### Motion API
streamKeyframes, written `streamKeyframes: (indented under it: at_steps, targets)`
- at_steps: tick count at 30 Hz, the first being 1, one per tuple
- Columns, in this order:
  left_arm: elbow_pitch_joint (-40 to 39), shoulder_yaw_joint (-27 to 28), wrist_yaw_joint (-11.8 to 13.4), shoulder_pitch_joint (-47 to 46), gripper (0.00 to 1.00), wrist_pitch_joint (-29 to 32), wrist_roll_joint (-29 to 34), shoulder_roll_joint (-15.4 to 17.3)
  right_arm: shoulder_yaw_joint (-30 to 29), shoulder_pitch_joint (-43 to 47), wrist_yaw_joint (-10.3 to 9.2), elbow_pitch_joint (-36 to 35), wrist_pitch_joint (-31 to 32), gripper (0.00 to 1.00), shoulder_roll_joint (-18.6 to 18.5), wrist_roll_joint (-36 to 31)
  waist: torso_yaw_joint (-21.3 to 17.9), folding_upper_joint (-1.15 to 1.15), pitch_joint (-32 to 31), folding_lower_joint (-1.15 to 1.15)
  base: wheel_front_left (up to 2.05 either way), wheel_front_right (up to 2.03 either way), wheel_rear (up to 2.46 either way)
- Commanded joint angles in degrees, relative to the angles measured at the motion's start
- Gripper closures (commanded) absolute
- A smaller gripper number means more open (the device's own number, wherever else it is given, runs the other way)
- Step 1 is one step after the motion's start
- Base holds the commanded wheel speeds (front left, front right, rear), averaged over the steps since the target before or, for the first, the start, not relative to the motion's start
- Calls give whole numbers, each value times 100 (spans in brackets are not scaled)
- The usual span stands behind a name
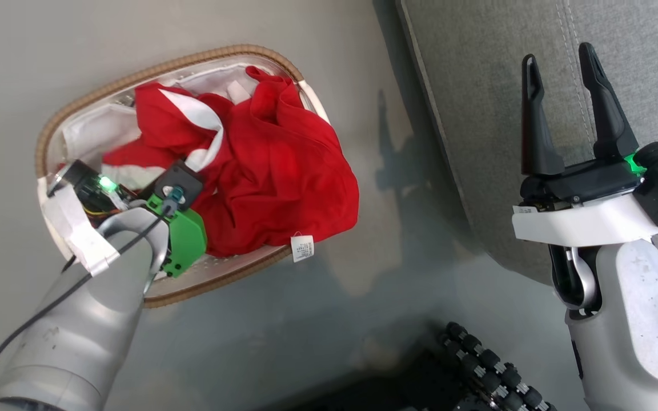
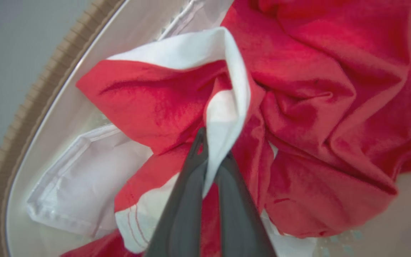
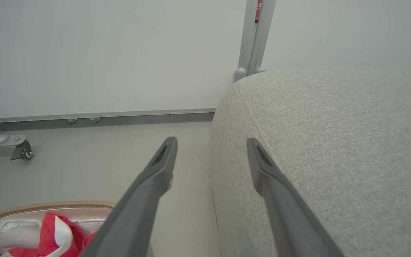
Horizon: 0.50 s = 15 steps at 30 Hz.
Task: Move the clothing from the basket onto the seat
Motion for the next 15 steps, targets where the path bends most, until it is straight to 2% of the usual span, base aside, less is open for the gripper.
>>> streamKeyframes:
  at_steps: [1, 11, 15]
  targets:
    - [-132, -36, -21, 147, 100, -43, -48, 40, -25, 79, -6, 68, -28, 0, -19, -54, 237, 0, -361, -1, 0, 0, 0]
    - [-1863, -239, -50, 918, 100, -36, -421, 437, -71, 454, -6, 617, -28, 0, -22, -461, 811, 0, -1715, -1, 0, 0, 0]
    - [-2435, -553, -47, 1112, 100, -37, -546, 670, -23, 774, -6, 928, -27, 0, -23, -568, 1041, 0, -2343, -1, 0, 0, 0]
